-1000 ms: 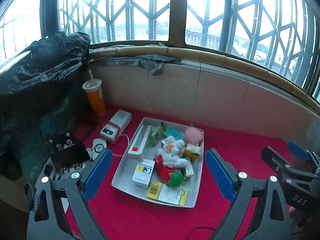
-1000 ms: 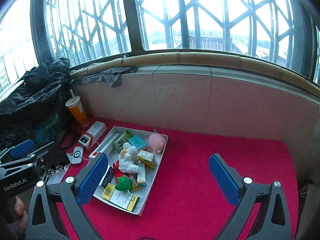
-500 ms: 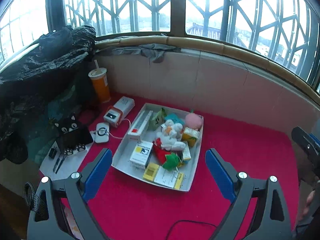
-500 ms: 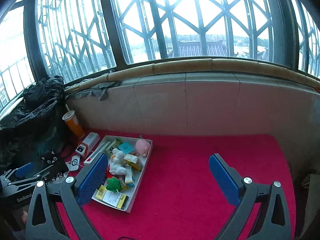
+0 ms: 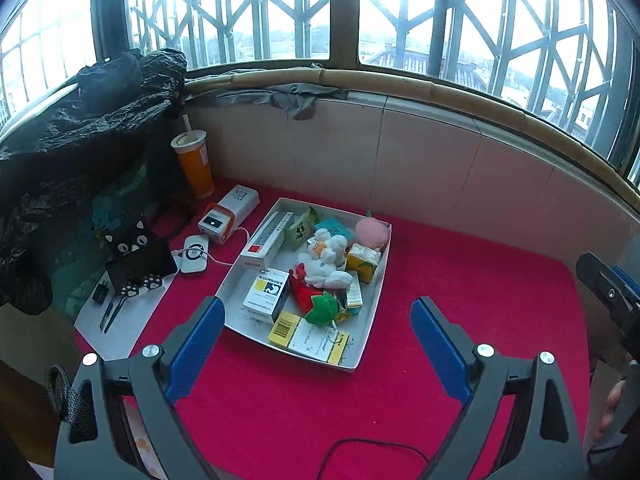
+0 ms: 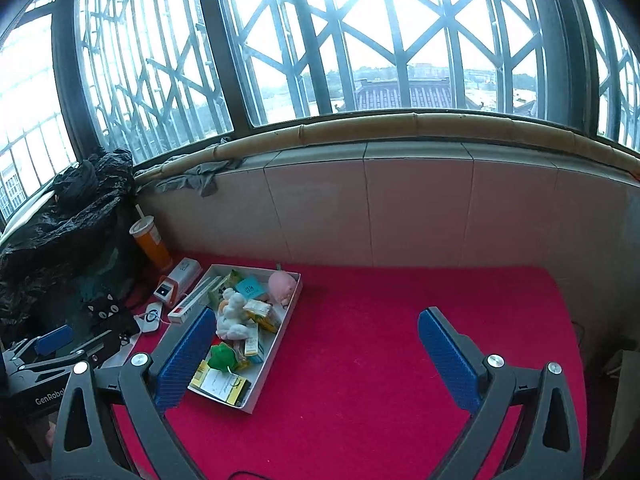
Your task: Organize objects
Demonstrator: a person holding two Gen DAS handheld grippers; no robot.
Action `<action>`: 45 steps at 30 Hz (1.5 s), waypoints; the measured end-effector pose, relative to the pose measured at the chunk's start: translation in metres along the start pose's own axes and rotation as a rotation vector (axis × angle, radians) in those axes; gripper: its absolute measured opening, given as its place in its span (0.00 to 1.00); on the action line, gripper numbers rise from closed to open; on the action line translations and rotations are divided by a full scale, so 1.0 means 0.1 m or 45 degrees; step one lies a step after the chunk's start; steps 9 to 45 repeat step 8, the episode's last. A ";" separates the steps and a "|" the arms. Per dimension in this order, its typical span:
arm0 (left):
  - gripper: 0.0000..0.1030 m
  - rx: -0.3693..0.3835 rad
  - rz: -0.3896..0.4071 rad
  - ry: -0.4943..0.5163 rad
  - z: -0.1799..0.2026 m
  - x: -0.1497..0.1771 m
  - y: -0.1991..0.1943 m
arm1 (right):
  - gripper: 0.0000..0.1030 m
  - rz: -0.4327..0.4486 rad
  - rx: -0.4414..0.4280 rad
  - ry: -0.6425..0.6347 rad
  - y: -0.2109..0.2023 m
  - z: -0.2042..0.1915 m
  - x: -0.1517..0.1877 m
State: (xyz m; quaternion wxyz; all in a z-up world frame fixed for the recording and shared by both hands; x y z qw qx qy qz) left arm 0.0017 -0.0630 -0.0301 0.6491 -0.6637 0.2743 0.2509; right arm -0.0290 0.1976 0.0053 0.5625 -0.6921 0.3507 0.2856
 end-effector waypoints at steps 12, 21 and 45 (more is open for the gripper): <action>0.91 -0.004 0.009 0.006 0.03 0.02 -0.03 | 1.00 -0.015 -0.006 0.011 -0.01 0.05 0.03; 0.91 -0.004 0.009 0.006 0.03 0.02 -0.03 | 1.00 -0.015 -0.006 0.011 -0.01 0.05 0.03; 0.91 -0.004 0.009 0.006 0.03 0.02 -0.03 | 1.00 -0.015 -0.006 0.011 -0.01 0.05 0.03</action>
Point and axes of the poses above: each gripper's, at about its wrist camera, not at the fingertips, and y roughly the way its jaws point, z to its right, x to its underside, the point moved 7 cm from there along y, roughly the way its jaws point, and after that the axes turned 2 degrees about y, right-handed, at the moved point
